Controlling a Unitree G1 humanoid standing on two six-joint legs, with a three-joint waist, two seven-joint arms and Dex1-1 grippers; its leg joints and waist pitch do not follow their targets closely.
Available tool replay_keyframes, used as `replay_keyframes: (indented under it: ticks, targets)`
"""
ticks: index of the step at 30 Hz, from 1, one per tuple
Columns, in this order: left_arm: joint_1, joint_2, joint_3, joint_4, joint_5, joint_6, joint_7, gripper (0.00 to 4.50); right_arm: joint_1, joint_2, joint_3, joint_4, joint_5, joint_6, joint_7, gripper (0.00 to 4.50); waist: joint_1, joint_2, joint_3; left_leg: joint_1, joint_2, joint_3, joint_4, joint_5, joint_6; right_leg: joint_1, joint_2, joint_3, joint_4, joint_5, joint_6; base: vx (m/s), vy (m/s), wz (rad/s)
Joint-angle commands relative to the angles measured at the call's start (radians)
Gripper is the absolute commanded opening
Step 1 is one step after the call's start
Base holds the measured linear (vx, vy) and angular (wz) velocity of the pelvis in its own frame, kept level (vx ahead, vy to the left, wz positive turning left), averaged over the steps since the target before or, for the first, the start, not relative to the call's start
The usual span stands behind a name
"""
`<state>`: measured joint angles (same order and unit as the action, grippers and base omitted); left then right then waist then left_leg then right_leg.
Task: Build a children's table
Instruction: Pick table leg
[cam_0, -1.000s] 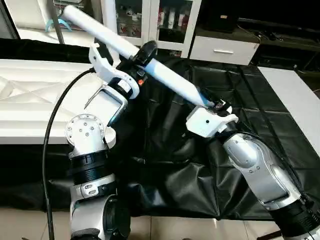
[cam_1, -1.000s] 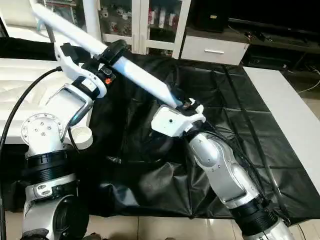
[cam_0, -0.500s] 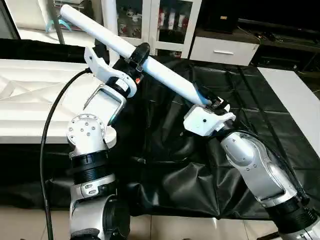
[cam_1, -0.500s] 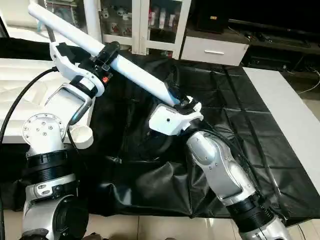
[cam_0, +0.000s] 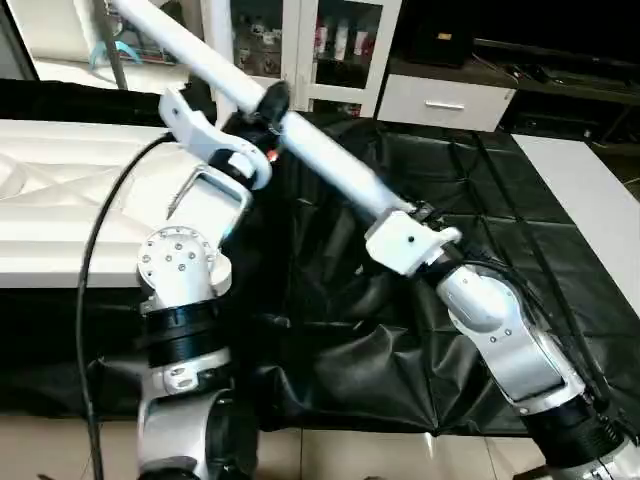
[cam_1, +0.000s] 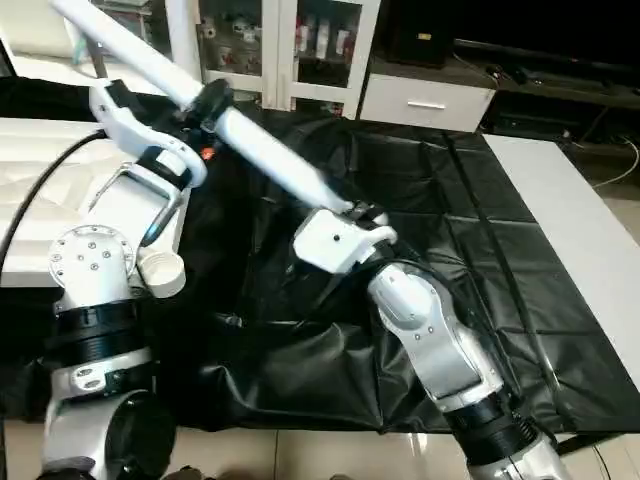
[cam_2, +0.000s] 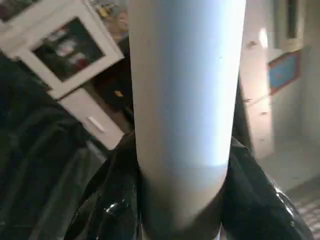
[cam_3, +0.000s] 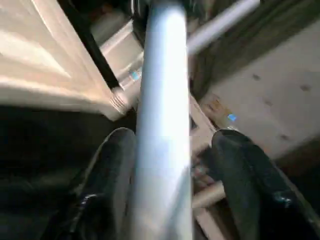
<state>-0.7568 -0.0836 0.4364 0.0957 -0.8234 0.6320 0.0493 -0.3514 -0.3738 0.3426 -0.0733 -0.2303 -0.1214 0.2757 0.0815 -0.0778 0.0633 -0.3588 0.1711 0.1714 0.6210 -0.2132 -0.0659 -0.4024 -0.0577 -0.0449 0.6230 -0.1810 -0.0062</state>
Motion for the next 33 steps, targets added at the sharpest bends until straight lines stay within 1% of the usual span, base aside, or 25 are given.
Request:
replay_keyframes:
  ticks: [1, 2, 3, 4, 5, 6, 7, 8, 9, 10, 11, 12, 13, 14, 15, 16, 17, 18, 19, 20, 23, 25, 28, 29, 33]
  targets:
    - [-0.017, 0.013, -0.037, 0.002, 0.025, -0.011, -0.014, 1.74, 0.030, -0.013, 0.005, -0.038, 0.105, -0.028, 0.103, 3.04, -0.005, 0.005, -0.069, 0.007, 0.049, -0.016, -0.071, -0.136, 0.040, 0.053, -0.069, 0.047, -0.063, -0.110, -0.146, 0.000, 0.000, 0.00]
    - [-0.017, 0.033, -0.060, 0.005, 0.052, -0.015, -0.032, 1.74, 0.052, 0.006, -0.011, -0.067, 0.174, 0.006, 0.131, 3.11, -0.003, 0.006, -0.068, 0.004, 0.050, -0.017, -0.072, -0.127, 0.052, 0.054, -0.069, 0.048, -0.062, -0.092, -0.153, 0.000, 0.000, 0.00]
    - [-0.017, 0.035, -0.063, 0.006, 0.055, -0.016, -0.034, 1.74, 0.054, 0.008, -0.013, -0.070, 0.181, 0.009, 0.134, 3.18, -0.001, 0.008, -0.069, 0.007, 0.051, -0.017, -0.072, -0.122, 0.057, 0.052, -0.070, 0.048, -0.061, -0.085, -0.155, 0.000, 0.000, 0.00]
    - [-0.015, 0.042, -0.070, 0.005, 0.061, -0.016, -0.039, 1.74, 0.060, 0.015, -0.019, -0.080, 0.202, 0.023, 0.142, 3.18, -0.003, 0.007, -0.069, 0.004, 0.051, -0.018, -0.073, -0.116, 0.059, 0.053, -0.071, 0.047, -0.060, -0.083, -0.163, 0.000, 0.000, 0.00]
    - [-0.015, 0.061, -0.083, 0.003, 0.066, -0.006, -0.058, 1.73, 0.074, 0.039, -0.056, -0.123, 0.285, 0.102, 0.165, 3.45, -0.002, 0.010, -0.068, 0.006, 0.052, -0.018, -0.074, -0.122, 0.053, 0.052, -0.072, 0.048, -0.061, -0.095, -0.170, 0.000, 0.000, 0.00]
    - [-0.015, 0.074, -0.095, 0.002, 0.074, -0.002, -0.070, 1.73, 0.078, 0.046, -0.073, -0.137, 0.324, 0.140, 0.176, 3.45, -0.001, 0.013, -0.068, 0.009, 0.053, -0.019, -0.076, -0.134, 0.052, 0.050, -0.071, 0.048, -0.062, -0.107, -0.173, 0.000, 0.000, 0.00]
    - [-0.015, 0.074, -0.095, 0.002, 0.074, -0.002, -0.070, 1.73, 0.078, 0.046, -0.073, -0.137, 0.324, 0.140, 0.176, 3.53, -0.001, 0.013, -0.068, 0.009, 0.053, -0.019, -0.076, -0.134, 0.052, 0.050, -0.071, 0.048, -0.062, -0.107, -0.173, 0.000, 0.000, 0.00]
    - [-0.018, 0.110, -0.127, 0.000, 0.084, 0.023, -0.115, 1.73, 0.075, 0.040, -0.112, -0.156, 0.400, 0.239, 0.210, 3.57, 0.000, 0.013, -0.065, 0.009, 0.053, -0.019, -0.078, -0.148, 0.034, 0.050, -0.071, 0.048, -0.065, -0.131, -0.170, 0.000, 0.000, 0.00]
    - [-0.018, 0.110, -0.127, 0.000, 0.084, 0.023, -0.115, 1.73, 0.075, 0.040, -0.112, -0.156, 0.400, 0.239, 0.210, 3.57, -0.001, 0.013, -0.065, 0.010, 0.052, -0.020, -0.079, -0.155, 0.032, 0.051, -0.070, 0.048, -0.064, -0.141, -0.168, 0.000, 0.000, 0.00]
    - [-0.021, 0.143, -0.162, -0.009, 0.084, 0.060, -0.165, 1.72, 0.062, 0.026, -0.147, -0.155, 0.453, 0.336, 0.233, 3.85, 0.001, 0.016, -0.066, 0.009, 0.054, -0.021, -0.079, -0.153, 0.019, 0.050, -0.072, 0.048, -0.065, -0.148, -0.164, 0.000, 0.000, 0.00]
    - [-0.023, 0.161, -0.181, -0.015, 0.084, 0.081, -0.194, 1.72, 0.055, 0.014, -0.164, -0.152, 0.485, 0.385, 0.245, 3.95, 0.002, 0.016, -0.066, 0.012, 0.051, -0.022, -0.080, -0.158, 0.017, 0.051, -0.071, 0.048, -0.063, -0.161, -0.160, 0.000, 0.000, 0.00]
    - [-0.029, 0.191, -0.213, -0.027, 0.080, 0.118, -0.238, 1.72, 0.030, -0.003, -0.206, -0.139, 0.539, 0.484, 0.252, 3.99, 0.001, 0.019, -0.066, 0.014, 0.051, -0.023, -0.080, -0.152, 0.008, 0.049, -0.069, 0.048, -0.061, -0.160, -0.160, 0.000, 0.000, 0.00]
    - [-0.033, 0.209, -0.233, -0.036, 0.076, 0.141, -0.264, 1.72, 0.013, -0.013, -0.234, -0.130, 0.575, 0.546, 0.255, 4.04, 0.001, 0.019, -0.066, 0.014, 0.051, -0.023, -0.080, -0.152, 0.008, 0.049, -0.069, 0.048, -0.061, -0.160, -0.160, 0.000, 0.000, 0.00]
    - [-0.039, 0.229, -0.257, -0.044, 0.078, 0.159, -0.294, 1.72, -0.004, -0.042, -0.254, -0.129, 0.639, 0.606, 0.282, 4.04, 0.002, 0.015, -0.064, 0.015, 0.048, -0.018, -0.078, -0.161, -0.004, 0.047, -0.069, 0.048, -0.066, -0.174, -0.165, 0.000, 0.000, 0.00]
    - [-0.039, 0.231, -0.259, -0.044, 0.078, 0.160, -0.297, 1.72, -0.005, -0.045, -0.256, -0.129, 0.646, 0.613, 0.285, 4.15, 0.004, 0.016, -0.066, 0.013, 0.049, -0.019, -0.077, -0.153, -0.007, 0.051, -0.073, 0.048, -0.063, -0.171, -0.166, 0.000, 0.000, 0.00]
    - [-0.050, 0.262, -0.296, -0.053, 0.086, 0.178, -0.340, 1.72, -0.029, -0.086, -0.288, -0.135, 0.757, 0.715, 0.328, 4.22, 0.005, 0.014, -0.066, 0.012, 0.046, -0.019, -0.077, -0.139, -0.003, 0.054, -0.071, 0.048, -0.063, -0.163, -0.165, 0.000, 0.000, 0.00]
    - [-0.061, 0.281, -0.326, -0.060, 0.090, 0.190, -0.373, 1.72, -0.046, -0.118, -0.308, -0.133, 0.824, 0.789, 0.367, 4.25, 0.007, 0.015, -0.067, 0.011, 0.049, -0.018, -0.076, -0.125, -0.002, 0.052, -0.073, 0.049, -0.063, -0.149, -0.169, 0.000, 0.000, 0.00]
    - [-0.067, 0.282, -0.332, -0.063, 0.085, 0.196, -0.383, 1.72, -0.055, -0.125, -0.319, -0.128, 0.852, 0.825, 0.377, 4.25, 0.007, 0.014, -0.068, 0.009, 0.047, -0.019, -0.074, -0.114, 0.001, 0.056, -0.073, 0.048, -0.061, -0.140, -0.171, 0.000, 0.000, 0.00]
    - [-0.073, 0.284, -0.337, -0.066, 0.079, 0.203, -0.392, 1.72, -0.064, -0.132, -0.331, -0.123, 0.879, 0.861, 0.386, 4.25, 0.007, 0.007, -0.069, 0.009, 0.047, -0.017, -0.073, -0.104, 0.005, 0.056, -0.072, 0.048, -0.062, -0.135, -0.174, 0.000, 0.000, 0.00]
    - [-0.081, 0.283, -0.342, -0.069, 0.073, 0.209, -0.399, 1.72, -0.072, -0.139, -0.337, -0.116, 0.895, 0.884, 0.399, 4.25, 0.010, 0.009, -0.070, 0.005, 0.049, -0.017, -0.071, -0.076, 0.009, 0.058, -0.079, 0.048, -0.059, -0.122, -0.193, 0.000, 0.000, 0.00]
    - [-0.097, 0.280, -0.357, -0.074, 0.064, 0.219, -0.419, 1.72, -0.081, -0.156, -0.335, -0.111, 0.920, 0.944, 0.448, 4.25, 0.011, 0.005, -0.068, 0.003, 0.050, -0.015, -0.069, -0.068, 0.007, 0.058, -0.081, 0.048, -0.061, -0.136, -0.207, 0.000, 0.000, 0.00]
    - [-0.104, 0.281, -0.366, -0.080, 0.058, 0.231, -0.443, 1.72, -0.078, -0.177, -0.327, -0.123, 0.929, 1.004, 0.490, 4.25, 0.010, -0.004, -0.066, 0.003, 0.049, -0.014, -0.070, -0.078, 0.006, 0.058, -0.079, 0.047, -0.067, -0.184, -0.197, 0.000, 0.000, 0.00]
    - [-0.108, 0.287, -0.380, -0.083, 0.053, 0.236, -0.469, 1.72, -0.075, -0.201, -0.305, -0.124, 0.959, 1.042, 0.496, 4.25, 0.014, 0.001, -0.065, 0.006, 0.051, -0.015, -0.071, -0.085, -0.001, 0.054, -0.082, 0.048, -0.072, -0.228, -0.182, 0.000, 0.000, 0.00]
    - [-0.109, 0.292, -0.389, -0.089, 0.052, 0.239, -0.483, 1.72, -0.073, -0.207, -0.290, -0.122, 0.951, 1.041, 0.498, 4.25, 0.015, -0.001, -0.066, 0.005, 0.050, -0.016, -0.071, -0.087, -0.006, 0.055, -0.082, 0.047, -0.072, -0.244, -0.170, 0.000, 0.000, 0.00]
    - [-0.106, 0.315, -0.429, -0.123, 0.051, 0.261, -0.545, 1.72, -0.095, -0.200, -0.266, -0.103, 0.928, 1.065, 0.472, 4.25, 0.013, -0.002, -0.066, 0.004, 0.051, -0.016, -0.072, -0.082, -0.018, 0.052, -0.082, 0.046, -0.072, -0.252, -0.164, 0.000, 0.000, 0.00]
